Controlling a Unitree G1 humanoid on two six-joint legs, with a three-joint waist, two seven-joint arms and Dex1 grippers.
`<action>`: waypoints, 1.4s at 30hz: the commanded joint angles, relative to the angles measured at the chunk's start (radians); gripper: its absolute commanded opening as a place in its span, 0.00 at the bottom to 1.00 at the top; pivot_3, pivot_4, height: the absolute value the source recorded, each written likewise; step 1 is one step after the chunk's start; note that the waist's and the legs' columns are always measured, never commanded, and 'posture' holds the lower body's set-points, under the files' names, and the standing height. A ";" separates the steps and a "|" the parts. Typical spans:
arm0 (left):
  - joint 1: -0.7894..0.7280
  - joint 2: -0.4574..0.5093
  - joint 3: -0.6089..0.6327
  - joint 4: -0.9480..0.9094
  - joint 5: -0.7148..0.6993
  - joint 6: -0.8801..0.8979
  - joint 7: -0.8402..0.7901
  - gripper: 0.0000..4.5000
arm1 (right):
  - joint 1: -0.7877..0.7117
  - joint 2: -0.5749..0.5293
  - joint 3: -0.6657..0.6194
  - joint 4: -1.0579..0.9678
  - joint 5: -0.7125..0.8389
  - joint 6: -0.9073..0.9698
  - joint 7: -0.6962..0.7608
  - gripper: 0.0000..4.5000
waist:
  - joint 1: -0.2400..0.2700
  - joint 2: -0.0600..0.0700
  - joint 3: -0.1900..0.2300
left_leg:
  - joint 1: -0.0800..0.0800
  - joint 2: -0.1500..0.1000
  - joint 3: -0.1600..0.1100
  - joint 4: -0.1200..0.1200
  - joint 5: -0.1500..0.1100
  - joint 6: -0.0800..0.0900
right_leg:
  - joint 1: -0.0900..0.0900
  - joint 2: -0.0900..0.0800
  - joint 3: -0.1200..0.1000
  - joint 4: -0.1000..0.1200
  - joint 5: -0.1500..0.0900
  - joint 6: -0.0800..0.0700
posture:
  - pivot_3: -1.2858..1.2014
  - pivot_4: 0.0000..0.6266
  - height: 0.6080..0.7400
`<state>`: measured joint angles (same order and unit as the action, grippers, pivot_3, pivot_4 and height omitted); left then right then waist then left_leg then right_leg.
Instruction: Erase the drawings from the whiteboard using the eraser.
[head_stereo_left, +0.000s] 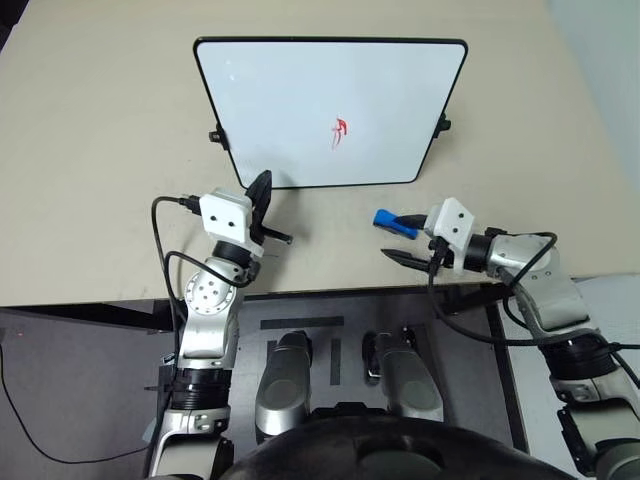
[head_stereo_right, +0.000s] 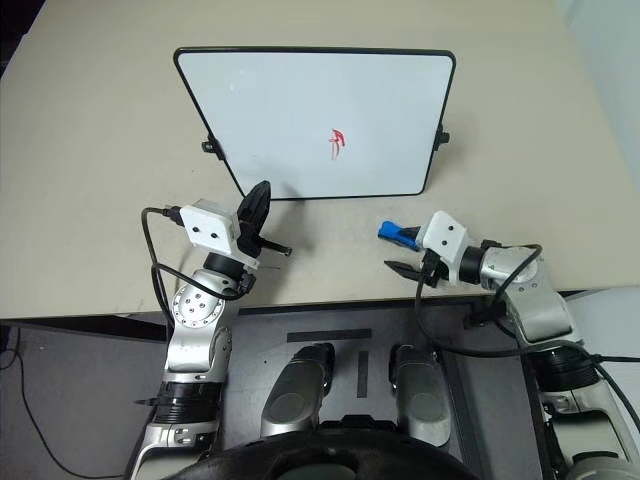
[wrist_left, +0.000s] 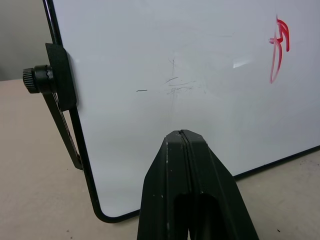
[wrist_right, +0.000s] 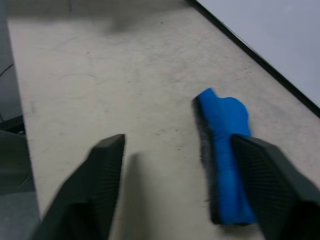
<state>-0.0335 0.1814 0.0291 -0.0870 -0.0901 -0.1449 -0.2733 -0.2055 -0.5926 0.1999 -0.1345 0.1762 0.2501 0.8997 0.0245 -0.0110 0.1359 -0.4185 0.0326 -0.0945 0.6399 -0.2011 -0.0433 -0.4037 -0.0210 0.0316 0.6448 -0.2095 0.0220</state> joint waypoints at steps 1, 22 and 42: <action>-0.010 -0.003 0.005 -0.018 -0.002 -0.020 0.008 0.00 | -0.006 0.004 0.001 0.012 -0.023 -0.022 -0.011 0.42 | 0.000 0.000 0.000 | 0.000 0.000 0.000 0.000 0.000 0.000 | 0.000 0.000 0.000 0.000 0.000 0.000 | 0.52 0.24 1.00; -0.016 -0.002 0.008 -0.009 -0.003 -0.020 0.002 0.00 | -0.262 0.098 0.078 0.038 -0.221 -0.385 -0.084 0.01 | -0.008 0.000 0.000 | 0.000 0.002 -0.001 0.000 0.000 0.000 | -0.002 0.000 0.000 0.000 0.002 -0.002 | 0.52 0.24 1.00; -0.003 -0.002 0.013 -0.022 0.002 -0.028 0.021 0.00 | -0.587 0.149 0.126 0.652 -0.733 -0.953 -0.688 0.01 | -0.005 0.001 0.000 | -0.001 0.006 -0.002 -0.001 -0.003 -0.002 | -0.011 -0.001 -0.001 0.001 0.014 -0.012 | 0.52 0.24 1.00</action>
<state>-0.0364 0.1786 0.0362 -0.0766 -0.0852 -0.1515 -0.2554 -0.7415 -0.4411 0.3778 0.5336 -0.5554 -0.6969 0.2902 0.0197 -0.0102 0.1363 -0.4199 0.0381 -0.0966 0.6394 -0.2044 -0.0453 -0.4152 -0.0217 0.0306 0.6462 -0.1951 0.0098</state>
